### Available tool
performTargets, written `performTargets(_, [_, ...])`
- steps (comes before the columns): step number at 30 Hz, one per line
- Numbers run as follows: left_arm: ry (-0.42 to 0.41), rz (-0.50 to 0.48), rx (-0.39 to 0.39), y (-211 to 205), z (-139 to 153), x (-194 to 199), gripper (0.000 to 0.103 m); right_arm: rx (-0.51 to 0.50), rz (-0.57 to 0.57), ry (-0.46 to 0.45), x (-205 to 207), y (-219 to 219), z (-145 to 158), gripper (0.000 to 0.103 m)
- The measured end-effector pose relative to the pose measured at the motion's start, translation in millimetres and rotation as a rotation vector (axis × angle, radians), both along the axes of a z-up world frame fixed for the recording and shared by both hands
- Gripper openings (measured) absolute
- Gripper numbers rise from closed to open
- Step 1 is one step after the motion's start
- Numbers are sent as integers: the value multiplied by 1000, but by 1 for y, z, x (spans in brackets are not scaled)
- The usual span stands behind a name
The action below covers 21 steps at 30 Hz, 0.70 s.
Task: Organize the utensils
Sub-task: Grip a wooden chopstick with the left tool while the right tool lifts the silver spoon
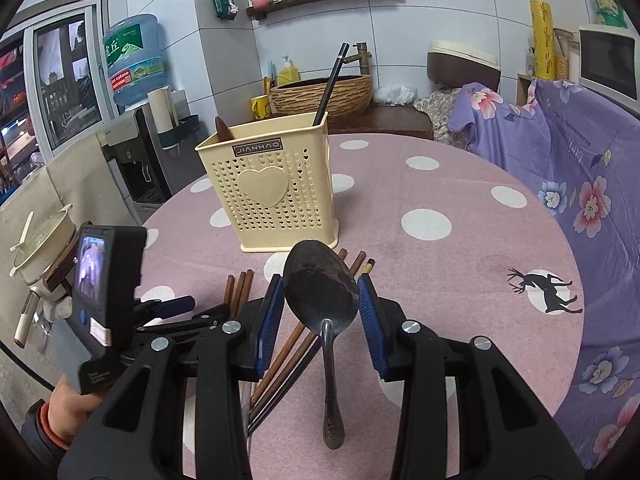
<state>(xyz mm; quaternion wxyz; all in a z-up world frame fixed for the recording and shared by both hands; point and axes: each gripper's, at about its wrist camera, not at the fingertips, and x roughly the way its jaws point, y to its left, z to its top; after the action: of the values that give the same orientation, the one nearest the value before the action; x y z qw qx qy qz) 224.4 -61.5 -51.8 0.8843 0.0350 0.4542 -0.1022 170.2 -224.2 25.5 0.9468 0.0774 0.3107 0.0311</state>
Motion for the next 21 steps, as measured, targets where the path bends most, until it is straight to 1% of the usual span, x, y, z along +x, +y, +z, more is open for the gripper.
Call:
performTargets(1, [6,3,4,-1,-1,2,49,-1,0,-3,-1,0,1,38])
performTargets(4, [1,5,55,-8,-1,7,46,-2,-6,-7,-2,0,0,38])
performTargets(6, [9,8,53,-8,0,11,34,0,-11,-7,-1,-1,0,38])
performTargets(7, [13,11,53,-8,1,12,31,2,-12,-6,-1,-2,-1,38])
performTargets(11, [9,19,66,-10,1,15,14,10,-18,-1,1,-4,-3,38])
performTargets(15, [15,28,45,-8,1,17,13,8,-23,1,1,-4,-4,38])
performTargets(19, [28,45,-12,-1,2,19,12,8,-29,5,0,-4,-4,38])
performTargets(21, [41,60,-55,5,3,21,12,10,-32,6,1,-5,-4,38])
